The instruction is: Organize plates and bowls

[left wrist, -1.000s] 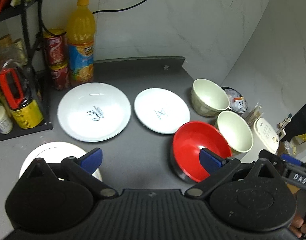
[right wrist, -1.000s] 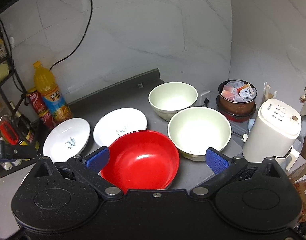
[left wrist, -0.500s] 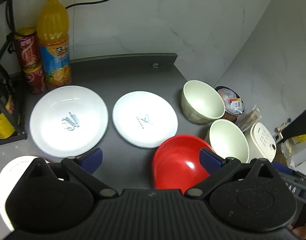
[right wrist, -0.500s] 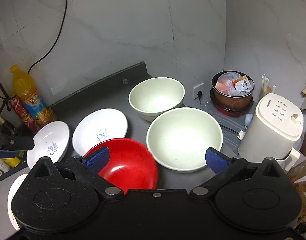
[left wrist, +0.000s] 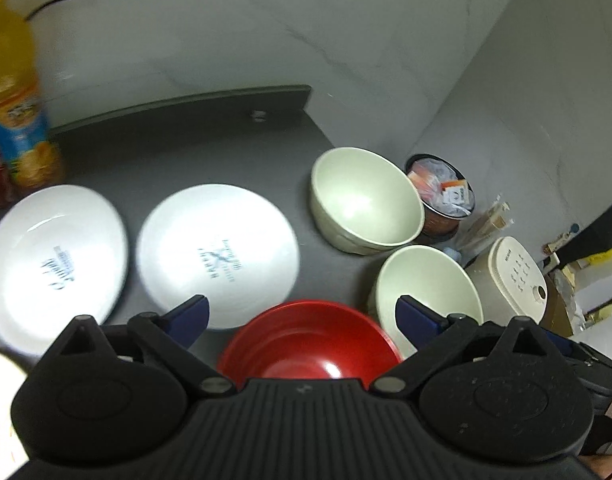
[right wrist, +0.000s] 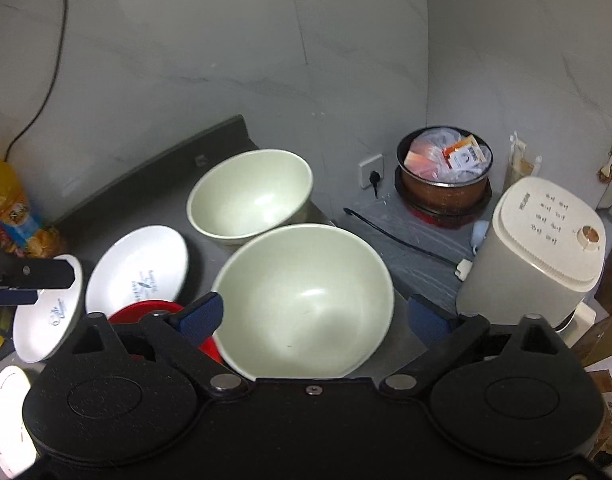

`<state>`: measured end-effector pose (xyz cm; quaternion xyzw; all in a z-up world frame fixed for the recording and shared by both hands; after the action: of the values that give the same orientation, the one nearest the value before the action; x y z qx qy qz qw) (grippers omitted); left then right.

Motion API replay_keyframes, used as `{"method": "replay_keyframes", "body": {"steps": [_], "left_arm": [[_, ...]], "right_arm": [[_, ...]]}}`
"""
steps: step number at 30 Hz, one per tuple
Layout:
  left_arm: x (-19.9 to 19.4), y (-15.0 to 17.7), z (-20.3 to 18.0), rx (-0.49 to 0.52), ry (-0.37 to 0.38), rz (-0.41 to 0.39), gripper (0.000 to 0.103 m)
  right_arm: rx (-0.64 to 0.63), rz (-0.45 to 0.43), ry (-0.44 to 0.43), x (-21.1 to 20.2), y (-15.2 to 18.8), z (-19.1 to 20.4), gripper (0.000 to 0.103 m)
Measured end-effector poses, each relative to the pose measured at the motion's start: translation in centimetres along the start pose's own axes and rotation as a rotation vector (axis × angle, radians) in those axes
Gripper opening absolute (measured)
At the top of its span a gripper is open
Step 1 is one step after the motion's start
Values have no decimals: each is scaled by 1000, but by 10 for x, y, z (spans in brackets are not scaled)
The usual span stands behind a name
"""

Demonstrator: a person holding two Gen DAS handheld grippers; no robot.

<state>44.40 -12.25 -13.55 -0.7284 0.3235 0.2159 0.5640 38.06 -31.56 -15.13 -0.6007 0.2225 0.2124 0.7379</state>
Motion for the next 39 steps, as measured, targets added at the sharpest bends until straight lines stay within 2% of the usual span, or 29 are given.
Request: {"method": "replay_keyframes", "body": {"steps": [5,9,13,16,18,20,22,23,25,27,29,31,33,36,39], "left_arm": [[30,2,-22,20,38,37,94],[53,3,-37,40,55,61,84],[75,9,-49,47,54,102,65],[91,15,-57,53,51,135,56],[101,19,-61,58,52,156,55],[111,23,-64,62,44,181,51],[120,27,-63,69,11,213,43],[125,29,-62,84,-14,227,41],[135,33,-64,95,-25,256,29],[142,35,-67,83,-8,278,26],[147,38,-71,98,-12,297,22],[151,41,-73,100,-6,308,14],[153,42,-76,96,2,318,10],[154,40,-81,106,-28,321,10],[147,33,-85,114,3,287,10]], "right_arm": [[34,41,10,16,6,-15,87],[69,75,16,28,11,-23,80],[81,102,12,39,15,-29,74],[84,126,17,46,19,-34,69],[91,145,9,52,22,-37,65],[107,172,7,59,28,-41,58],[123,206,1,65,34,-44,46],[132,219,1,68,37,-46,44],[139,236,5,73,42,-49,40],[161,249,3,77,45,-53,38],[177,259,-6,79,47,-55,32],[174,259,-27,81,48,-53,17],[162,242,-30,81,46,-52,17],[166,235,-21,79,46,-54,17],[191,213,-18,74,41,-57,17]]}}
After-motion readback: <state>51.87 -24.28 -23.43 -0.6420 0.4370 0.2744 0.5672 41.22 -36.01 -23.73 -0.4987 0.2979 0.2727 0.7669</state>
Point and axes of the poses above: each gripper's, at about its wrist camera, not at the fingertips, and x roughly the way its jaws point, z to its left, y to its underside, the point moved 8 cm from there along x, roughly the way its jaws point, and after that the axes turned 12 degrees about -z, right-handed, at the moved point
